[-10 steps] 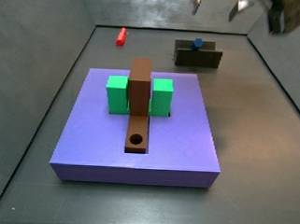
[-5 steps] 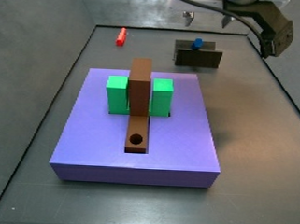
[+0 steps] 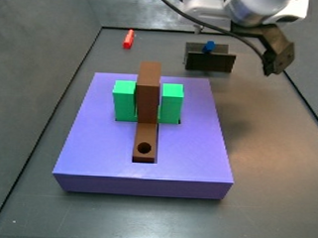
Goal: Pick up the blue object. Move up. Place the blue object on the fixture. Regrasp the blue object. Move to above the board. Insert the blue object.
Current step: Regrasp the blue object.
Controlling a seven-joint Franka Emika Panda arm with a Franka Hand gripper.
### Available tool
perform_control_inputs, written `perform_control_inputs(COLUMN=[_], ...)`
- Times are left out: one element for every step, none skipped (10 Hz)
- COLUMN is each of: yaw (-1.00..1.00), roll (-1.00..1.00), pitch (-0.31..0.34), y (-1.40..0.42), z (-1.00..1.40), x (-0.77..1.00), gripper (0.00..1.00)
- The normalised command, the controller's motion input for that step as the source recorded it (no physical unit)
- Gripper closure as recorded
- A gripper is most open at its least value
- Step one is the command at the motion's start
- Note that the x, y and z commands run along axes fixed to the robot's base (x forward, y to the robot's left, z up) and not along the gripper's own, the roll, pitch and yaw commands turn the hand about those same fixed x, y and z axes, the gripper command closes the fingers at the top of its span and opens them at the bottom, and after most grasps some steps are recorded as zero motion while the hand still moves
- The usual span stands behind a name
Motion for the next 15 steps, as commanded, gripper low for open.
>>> perform_control_inputs(yaw=[-0.01,0.0,0.0,0.0,0.0,0.0,0.0,0.0,0.0,0.0,0.0,0.0,0.0,0.0,0.0], roll=[0.0,0.0,-0.1,-0.23,-0.19,-0.03,0.0,0.0,0.03,0.07,0.07,0.03,0.0,0.0,0.0], pitch=[0.0,0.0,-0.1,-0.194,-0.131,0.0,0.0,0.0,0.0,0.0,0.0,0.0,0.0,0.0,0.0], y=[0.09,0.03,0.01,0.03,0.01,0.0,0.0,0.0,0.0,0.0,0.0,0.0,0.0,0.0,0.0], z=[-0.2,-0.3,-0.43,-0.48,-0.3,-0.05,-0.09,-0.09,-0.21,-0.23,-0.12,0.0,0.0,0.0,0.0], x=[0.01,0.0,0.0,-0.01,0.0,0.13,0.02,0.01,0.0,0.0,0.0,0.0,0.0,0.0,0.0], gripper=[0.0,0.0,0.0,0.0,0.0,0.0,0.0,0.0,0.0,0.0,0.0,0.0,0.0,1.0,1.0])
